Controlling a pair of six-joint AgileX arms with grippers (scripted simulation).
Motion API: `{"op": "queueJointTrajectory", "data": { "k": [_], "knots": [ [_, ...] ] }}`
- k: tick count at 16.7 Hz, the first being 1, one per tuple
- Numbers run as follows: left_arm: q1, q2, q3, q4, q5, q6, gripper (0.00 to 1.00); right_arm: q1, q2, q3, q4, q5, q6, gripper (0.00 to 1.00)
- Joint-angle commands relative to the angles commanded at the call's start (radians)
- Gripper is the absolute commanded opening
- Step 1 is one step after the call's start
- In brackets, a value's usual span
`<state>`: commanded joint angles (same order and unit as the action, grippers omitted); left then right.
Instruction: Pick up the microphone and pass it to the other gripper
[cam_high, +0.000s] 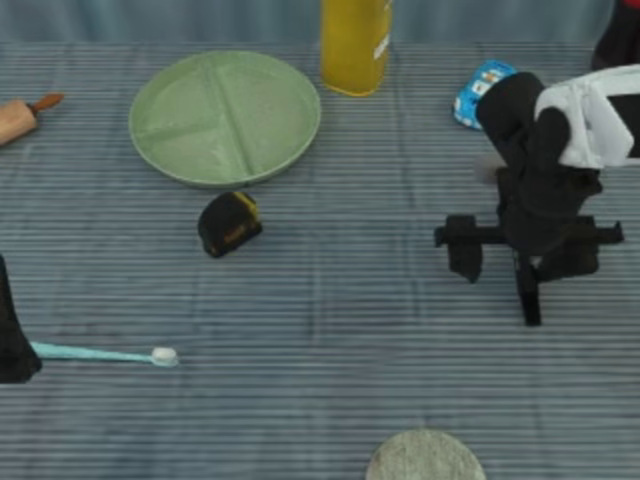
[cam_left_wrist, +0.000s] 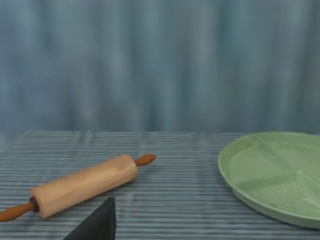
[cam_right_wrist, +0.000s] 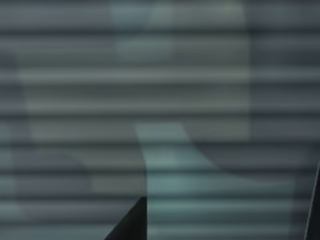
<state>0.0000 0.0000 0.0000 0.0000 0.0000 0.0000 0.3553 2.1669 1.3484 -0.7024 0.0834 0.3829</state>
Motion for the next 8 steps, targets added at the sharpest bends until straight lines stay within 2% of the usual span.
{"op": "queueJointTrajectory", "data": {
  "k": [5, 8],
  "knots": [
    [0.0, 0.0, 0.0, 0.0, 0.0, 0.0, 1.0, 0.0, 0.0, 0.0, 0.0, 0.0, 0.0, 0.02],
    [0.0, 0.0, 0.0, 0.0, 0.0, 0.0, 1.0, 0.0, 0.0, 0.0, 0.0, 0.0, 0.0, 0.0]
  ]
}}
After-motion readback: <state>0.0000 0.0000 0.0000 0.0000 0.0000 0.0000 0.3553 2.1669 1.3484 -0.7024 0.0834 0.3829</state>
